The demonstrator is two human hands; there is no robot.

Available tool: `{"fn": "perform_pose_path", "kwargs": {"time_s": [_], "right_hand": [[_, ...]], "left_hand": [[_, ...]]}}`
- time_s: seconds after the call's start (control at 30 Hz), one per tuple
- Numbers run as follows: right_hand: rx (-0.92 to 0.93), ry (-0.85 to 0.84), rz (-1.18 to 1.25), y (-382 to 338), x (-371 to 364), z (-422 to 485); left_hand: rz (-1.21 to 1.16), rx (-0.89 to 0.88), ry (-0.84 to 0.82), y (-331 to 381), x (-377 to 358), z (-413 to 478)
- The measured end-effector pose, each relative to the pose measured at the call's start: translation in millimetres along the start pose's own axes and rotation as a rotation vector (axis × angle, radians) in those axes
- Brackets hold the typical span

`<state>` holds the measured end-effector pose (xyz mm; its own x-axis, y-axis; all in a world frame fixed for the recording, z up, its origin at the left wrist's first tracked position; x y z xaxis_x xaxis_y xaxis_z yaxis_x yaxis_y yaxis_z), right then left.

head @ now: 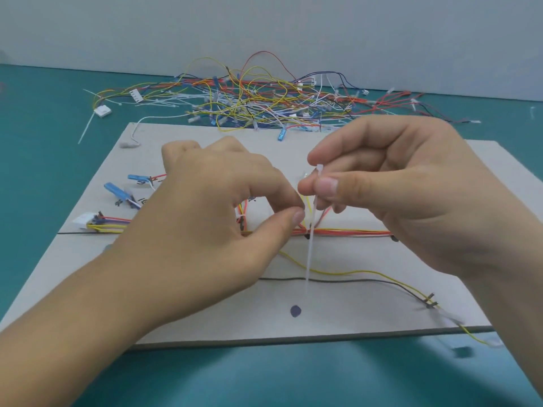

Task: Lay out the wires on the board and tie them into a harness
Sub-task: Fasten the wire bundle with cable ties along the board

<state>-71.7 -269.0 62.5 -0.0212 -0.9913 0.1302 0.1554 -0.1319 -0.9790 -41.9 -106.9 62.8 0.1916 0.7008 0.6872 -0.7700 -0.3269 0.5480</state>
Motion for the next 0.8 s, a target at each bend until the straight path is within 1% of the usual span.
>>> {"fn": "perform_pose_path", "kwargs": {"time_s": [0.07,0.13,0.23,0.37,0.57,0.8], "right_hand": [[-0.011,0.031,-0.004,3.3,1.6,-0.7],[-0.018,0.046,-0.007,5.2,2.9,-1.8],[-0.012,0.055,-0.002,5.5,5.5,-4.3],[-0.010,0.141,0.022,7.0,21.7,-7.8],[-0.015,0.234,0.040,7.8,44.7,-16.8],[-0.012,0.262,0.046,9.4,53.4,-26.8]], "left_hand": [[0.071,-0.021,-0.030,-1.6,-3.1,1.7],[0.071,-0.021,-0.085,-4.4,-7.8,2.2],[0.092,-0.033,-0.197,-4.2,-20.4,-0.5],[0.160,-0.027,-0.343,-7.0,-37.1,-3.5],[0.214,-0.018,-0.397,-7.5,-45.2,-5.0],[0.268,-0.049,-0.456,-1.9,-41.6,-11.5]]}}
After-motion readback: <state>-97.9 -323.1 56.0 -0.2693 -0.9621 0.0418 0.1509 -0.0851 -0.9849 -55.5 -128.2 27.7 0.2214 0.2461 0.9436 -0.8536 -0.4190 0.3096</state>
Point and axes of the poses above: each hand's wrist, its own z-axis towards the middle knuckle, its own x-axis out of the back of the hand, y = z × x, the point moved 7 cm from there along z, towards the middle knuckle, and after that the axes turned 2 degrees about -z, right-handed, at the moved point
